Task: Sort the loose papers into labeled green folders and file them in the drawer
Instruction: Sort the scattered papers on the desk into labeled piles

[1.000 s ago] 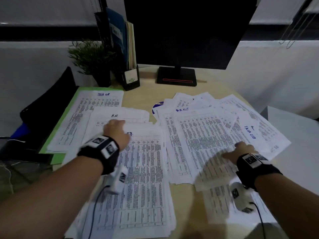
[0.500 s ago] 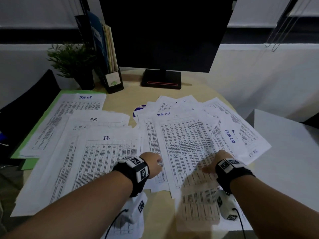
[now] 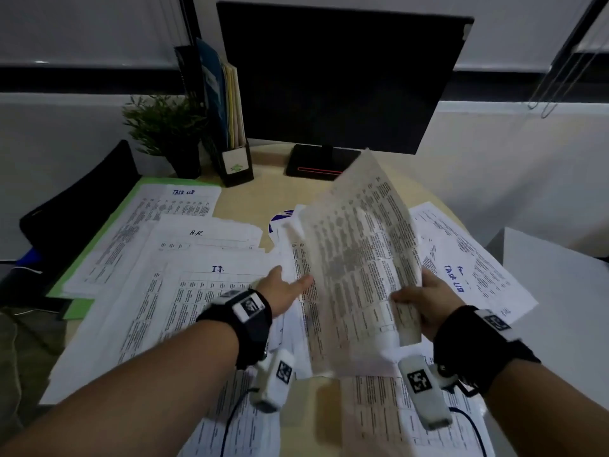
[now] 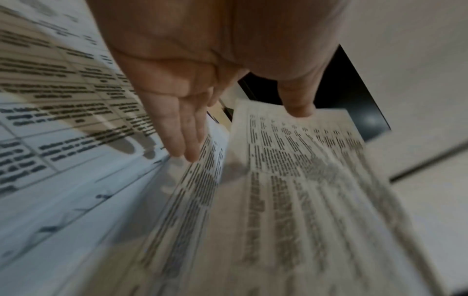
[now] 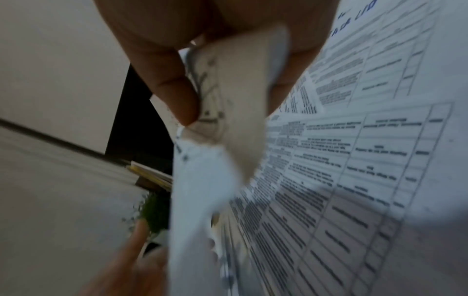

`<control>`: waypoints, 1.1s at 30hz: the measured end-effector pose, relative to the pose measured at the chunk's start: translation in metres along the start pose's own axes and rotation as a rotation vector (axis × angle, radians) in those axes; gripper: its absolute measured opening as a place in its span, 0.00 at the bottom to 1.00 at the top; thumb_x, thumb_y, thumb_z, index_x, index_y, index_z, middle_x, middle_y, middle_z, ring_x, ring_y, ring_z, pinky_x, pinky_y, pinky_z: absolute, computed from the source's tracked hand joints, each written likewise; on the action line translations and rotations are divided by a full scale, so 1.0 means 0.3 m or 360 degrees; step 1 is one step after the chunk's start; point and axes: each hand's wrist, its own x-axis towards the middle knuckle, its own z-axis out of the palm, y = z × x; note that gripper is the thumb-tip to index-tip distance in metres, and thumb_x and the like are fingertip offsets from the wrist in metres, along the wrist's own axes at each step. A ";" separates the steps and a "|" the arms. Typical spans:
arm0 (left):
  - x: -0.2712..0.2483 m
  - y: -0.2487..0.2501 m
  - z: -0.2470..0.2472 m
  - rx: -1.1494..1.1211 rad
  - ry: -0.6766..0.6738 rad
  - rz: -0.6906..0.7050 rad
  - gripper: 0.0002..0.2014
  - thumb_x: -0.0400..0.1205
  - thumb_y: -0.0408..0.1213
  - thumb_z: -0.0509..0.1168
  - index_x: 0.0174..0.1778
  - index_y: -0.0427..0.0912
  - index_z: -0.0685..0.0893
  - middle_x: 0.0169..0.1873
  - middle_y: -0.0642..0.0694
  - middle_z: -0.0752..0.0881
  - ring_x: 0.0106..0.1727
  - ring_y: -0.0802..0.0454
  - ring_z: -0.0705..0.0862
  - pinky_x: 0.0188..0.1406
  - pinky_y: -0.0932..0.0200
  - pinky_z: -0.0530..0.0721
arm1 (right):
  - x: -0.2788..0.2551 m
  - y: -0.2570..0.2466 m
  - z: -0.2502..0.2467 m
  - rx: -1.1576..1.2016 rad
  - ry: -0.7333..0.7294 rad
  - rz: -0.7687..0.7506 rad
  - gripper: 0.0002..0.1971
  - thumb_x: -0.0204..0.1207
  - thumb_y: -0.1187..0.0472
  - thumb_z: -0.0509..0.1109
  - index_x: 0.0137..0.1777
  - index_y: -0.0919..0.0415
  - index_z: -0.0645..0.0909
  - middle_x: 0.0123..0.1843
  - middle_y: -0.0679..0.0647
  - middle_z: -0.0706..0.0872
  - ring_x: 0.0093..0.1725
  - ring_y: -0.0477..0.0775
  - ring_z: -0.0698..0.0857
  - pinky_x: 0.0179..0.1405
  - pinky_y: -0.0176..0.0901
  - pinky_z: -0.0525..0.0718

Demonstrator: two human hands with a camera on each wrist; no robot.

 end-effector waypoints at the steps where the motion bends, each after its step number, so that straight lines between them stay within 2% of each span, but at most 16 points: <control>1: -0.008 0.008 -0.019 -0.0351 -0.0016 -0.0041 0.47 0.76 0.63 0.65 0.84 0.49 0.49 0.74 0.40 0.73 0.65 0.42 0.81 0.57 0.48 0.84 | -0.005 0.003 0.026 -0.0015 -0.0085 -0.0009 0.21 0.68 0.85 0.64 0.54 0.61 0.79 0.46 0.67 0.88 0.45 0.69 0.86 0.42 0.58 0.85; 3: -0.009 0.007 -0.072 -0.0814 -0.0009 -0.0023 0.37 0.81 0.43 0.69 0.82 0.42 0.57 0.63 0.39 0.81 0.52 0.46 0.85 0.39 0.53 0.89 | -0.013 0.018 0.071 -0.0088 -0.0248 0.0055 0.25 0.62 0.83 0.68 0.56 0.60 0.79 0.47 0.65 0.89 0.47 0.68 0.87 0.42 0.58 0.85; 5: 0.000 -0.010 -0.136 -0.0702 0.0180 0.0062 0.33 0.77 0.33 0.73 0.76 0.40 0.67 0.62 0.40 0.83 0.50 0.46 0.87 0.39 0.52 0.89 | -0.016 0.042 0.108 -0.0192 -0.0374 0.0148 0.25 0.59 0.78 0.72 0.57 0.60 0.81 0.47 0.61 0.91 0.48 0.66 0.89 0.45 0.59 0.87; 7: 0.015 -0.045 -0.198 -0.0389 0.0312 0.0080 0.32 0.74 0.32 0.76 0.72 0.42 0.69 0.63 0.42 0.83 0.52 0.43 0.87 0.44 0.48 0.89 | -0.016 0.062 0.142 -0.0260 -0.0358 0.0177 0.16 0.67 0.76 0.73 0.51 0.60 0.82 0.45 0.59 0.91 0.44 0.61 0.90 0.43 0.54 0.88; 9: 0.005 -0.088 -0.262 -0.0050 0.0345 0.0075 0.29 0.73 0.33 0.76 0.69 0.42 0.72 0.61 0.44 0.85 0.52 0.45 0.86 0.47 0.51 0.87 | -0.013 0.081 0.187 -0.0341 -0.0320 0.0176 0.07 0.72 0.75 0.70 0.42 0.63 0.78 0.38 0.59 0.88 0.35 0.56 0.88 0.38 0.47 0.86; 11: -0.015 -0.142 -0.321 0.0380 0.0369 -0.0014 0.31 0.72 0.38 0.77 0.70 0.42 0.72 0.62 0.43 0.84 0.55 0.45 0.85 0.48 0.56 0.84 | -0.011 0.110 0.247 -0.0606 -0.0344 0.0175 0.10 0.71 0.73 0.73 0.37 0.62 0.75 0.32 0.58 0.83 0.31 0.55 0.84 0.34 0.44 0.82; 13: -0.025 -0.209 -0.375 0.0649 0.0378 -0.0198 0.39 0.71 0.41 0.77 0.76 0.41 0.66 0.67 0.41 0.80 0.62 0.41 0.81 0.56 0.53 0.82 | -0.014 0.157 0.320 -0.1002 -0.0376 0.0152 0.14 0.68 0.70 0.76 0.31 0.61 0.73 0.26 0.55 0.81 0.26 0.53 0.81 0.29 0.43 0.81; 15: -0.042 -0.268 -0.414 0.0821 0.0372 -0.0393 0.44 0.70 0.41 0.78 0.78 0.40 0.62 0.68 0.39 0.78 0.64 0.39 0.80 0.61 0.48 0.82 | -0.026 0.201 0.404 -0.1267 -0.0419 0.0155 0.13 0.67 0.66 0.78 0.32 0.57 0.75 0.23 0.49 0.83 0.21 0.46 0.82 0.26 0.40 0.83; 17: -0.062 -0.302 -0.427 0.0948 0.0421 -0.0502 0.43 0.68 0.39 0.78 0.76 0.38 0.63 0.64 0.38 0.79 0.61 0.39 0.81 0.60 0.47 0.83 | -0.040 0.234 0.472 -0.1391 -0.0468 0.0236 0.13 0.67 0.62 0.79 0.37 0.53 0.75 0.31 0.50 0.87 0.28 0.47 0.87 0.32 0.41 0.88; 19: -0.079 -0.310 -0.417 0.1091 0.0552 -0.0506 0.46 0.67 0.41 0.79 0.76 0.38 0.60 0.66 0.38 0.74 0.64 0.39 0.79 0.62 0.46 0.82 | -0.062 0.239 0.512 -0.1467 -0.0520 0.0303 0.11 0.68 0.59 0.79 0.39 0.55 0.77 0.40 0.54 0.89 0.37 0.54 0.90 0.40 0.49 0.90; 22: -0.081 -0.275 -0.365 0.1244 0.0665 -0.0194 0.52 0.68 0.50 0.77 0.81 0.43 0.53 0.76 0.39 0.62 0.74 0.38 0.68 0.71 0.45 0.74 | -0.084 0.197 0.496 -0.1563 -0.0523 0.0327 0.14 0.73 0.49 0.75 0.44 0.61 0.83 0.35 0.52 0.89 0.31 0.49 0.87 0.33 0.44 0.88; 24: -0.079 -0.231 -0.299 0.1286 0.0586 0.0085 0.51 0.70 0.54 0.74 0.83 0.48 0.50 0.80 0.44 0.56 0.79 0.41 0.61 0.76 0.44 0.67 | -0.051 0.154 0.436 -0.1717 -0.0276 0.0235 0.18 0.74 0.44 0.71 0.53 0.58 0.80 0.42 0.49 0.85 0.37 0.47 0.84 0.36 0.40 0.83; 25: -0.082 -0.205 -0.258 0.1323 0.0512 0.0195 0.50 0.71 0.56 0.72 0.83 0.51 0.50 0.82 0.46 0.54 0.81 0.42 0.57 0.78 0.43 0.62 | -0.021 0.138 0.392 -0.1795 -0.0115 0.0201 0.22 0.73 0.42 0.72 0.58 0.57 0.78 0.47 0.50 0.83 0.44 0.49 0.83 0.41 0.41 0.83; 27: -0.084 -0.160 -0.175 0.1408 0.0334 0.0305 0.49 0.71 0.60 0.71 0.83 0.56 0.49 0.83 0.49 0.49 0.83 0.43 0.50 0.80 0.41 0.54 | 0.016 0.103 0.312 -0.2041 0.0148 0.0225 0.34 0.67 0.35 0.73 0.67 0.55 0.73 0.62 0.54 0.79 0.60 0.57 0.79 0.58 0.51 0.82; 29: -0.082 -0.134 -0.102 0.1481 0.0151 0.0314 0.51 0.70 0.61 0.71 0.82 0.60 0.46 0.83 0.50 0.43 0.83 0.41 0.43 0.80 0.38 0.47 | 0.030 0.088 0.235 -0.2274 0.0265 0.0371 0.45 0.64 0.31 0.72 0.75 0.57 0.65 0.73 0.60 0.70 0.72 0.64 0.71 0.70 0.61 0.74; 33: -0.041 -0.162 -0.040 0.1669 -0.0051 0.0163 0.58 0.64 0.67 0.72 0.81 0.65 0.38 0.83 0.49 0.35 0.83 0.36 0.36 0.78 0.30 0.43 | 0.030 0.099 0.139 -0.2375 0.0373 0.0558 0.57 0.57 0.28 0.75 0.78 0.62 0.58 0.75 0.62 0.67 0.74 0.65 0.68 0.73 0.59 0.71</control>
